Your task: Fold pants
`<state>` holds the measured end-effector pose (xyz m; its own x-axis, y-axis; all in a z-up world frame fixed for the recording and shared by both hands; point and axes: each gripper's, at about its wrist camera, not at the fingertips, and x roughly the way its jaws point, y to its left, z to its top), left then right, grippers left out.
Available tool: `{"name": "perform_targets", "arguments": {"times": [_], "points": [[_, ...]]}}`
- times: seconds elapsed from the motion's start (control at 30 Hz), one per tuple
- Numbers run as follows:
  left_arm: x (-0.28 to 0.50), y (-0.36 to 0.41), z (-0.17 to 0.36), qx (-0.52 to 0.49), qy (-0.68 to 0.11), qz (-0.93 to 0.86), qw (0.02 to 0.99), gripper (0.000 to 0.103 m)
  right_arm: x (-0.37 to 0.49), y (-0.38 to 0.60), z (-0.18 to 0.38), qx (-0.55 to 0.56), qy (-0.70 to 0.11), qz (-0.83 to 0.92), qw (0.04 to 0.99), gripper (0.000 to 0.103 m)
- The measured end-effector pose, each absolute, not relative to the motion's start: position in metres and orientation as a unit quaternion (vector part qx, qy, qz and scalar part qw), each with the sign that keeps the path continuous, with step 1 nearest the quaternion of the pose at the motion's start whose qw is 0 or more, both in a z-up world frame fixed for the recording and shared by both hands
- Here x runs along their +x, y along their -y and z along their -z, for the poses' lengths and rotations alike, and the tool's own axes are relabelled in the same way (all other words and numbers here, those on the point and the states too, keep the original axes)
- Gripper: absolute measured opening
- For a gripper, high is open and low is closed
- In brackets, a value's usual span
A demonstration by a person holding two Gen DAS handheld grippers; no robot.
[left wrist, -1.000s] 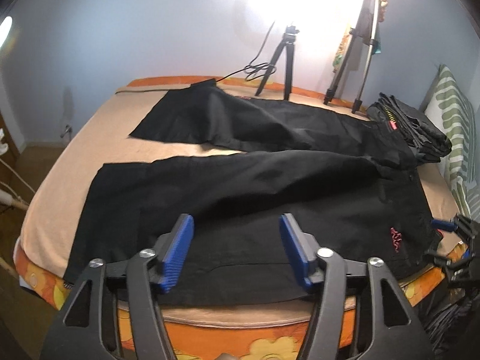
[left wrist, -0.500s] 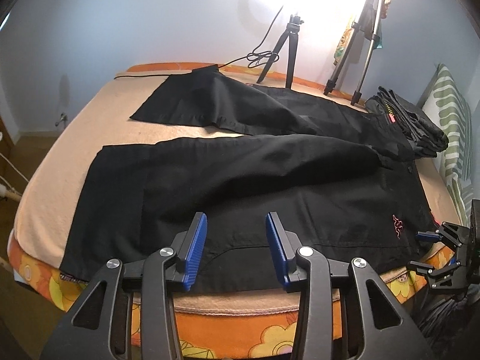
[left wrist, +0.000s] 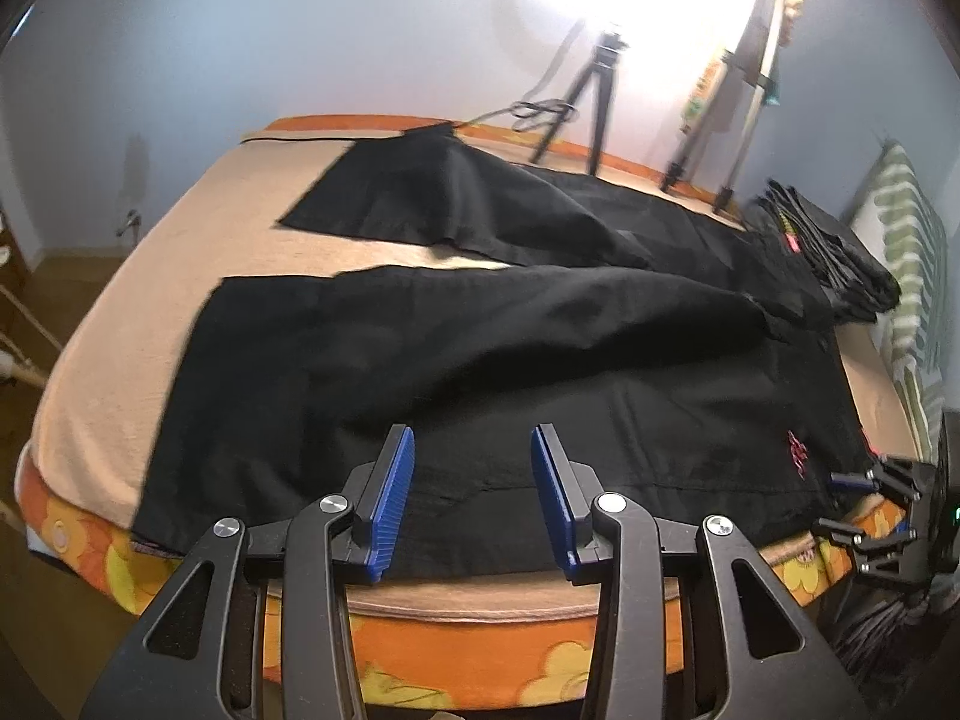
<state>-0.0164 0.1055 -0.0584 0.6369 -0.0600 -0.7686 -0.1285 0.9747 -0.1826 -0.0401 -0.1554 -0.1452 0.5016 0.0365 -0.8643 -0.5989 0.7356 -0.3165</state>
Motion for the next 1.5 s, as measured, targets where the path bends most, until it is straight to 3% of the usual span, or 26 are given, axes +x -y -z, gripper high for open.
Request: {"name": "perform_targets", "arguments": {"times": [0.17,0.3,0.43,0.67,1.0,1.1,1.17,1.2,1.23,1.5], "points": [[-0.019,-0.149,0.050,-0.135,-0.417,-0.073,0.896,0.039,-0.043,0.148,0.147,-0.328,-0.452,-0.197,0.806,0.033],[-0.030,-0.190,0.050,-0.168,-0.417,-0.123,0.885,0.054,-0.040,0.146,0.147,-0.330,-0.454,-0.194,0.805,0.024],[-0.042,-0.217,0.064,-0.180,-0.434,-0.157,0.869,0.054,-0.038,0.145,0.145,-0.331,-0.450,-0.188,0.808,0.014],[-0.046,-0.242,0.100,-0.227,-0.475,-0.166,0.834,0.054,-0.033,0.143,0.138,-0.321,-0.441,-0.179,0.819,0.011],[-0.054,-0.241,0.112,-0.256,-0.485,-0.157,0.821,0.052,-0.034,0.142,0.137,-0.323,-0.435,-0.175,0.822,0.011],[-0.055,-0.238,0.110,-0.244,-0.483,-0.163,0.825,0.042,-0.034,0.142,0.136,-0.325,-0.432,-0.174,0.823,0.011],[-0.057,-0.238,0.106,-0.240,-0.475,-0.167,0.830,0.025,-0.035,0.142,0.136,-0.326,-0.430,-0.173,0.824,0.011],[-0.058,-0.238,0.105,-0.241,-0.472,-0.164,0.832,0.007,-0.035,0.142,0.136,-0.326,-0.429,-0.172,0.825,0.011],[-0.057,-0.237,0.103,-0.241,-0.469,-0.160,0.835,0.003,-0.035,0.142,0.136,-0.326,-0.428,-0.171,0.825,0.011],[-0.052,-0.230,0.086,-0.216,-0.446,-0.153,0.855,0.003,-0.035,0.141,0.135,-0.328,-0.422,-0.167,0.828,0.011]]}}
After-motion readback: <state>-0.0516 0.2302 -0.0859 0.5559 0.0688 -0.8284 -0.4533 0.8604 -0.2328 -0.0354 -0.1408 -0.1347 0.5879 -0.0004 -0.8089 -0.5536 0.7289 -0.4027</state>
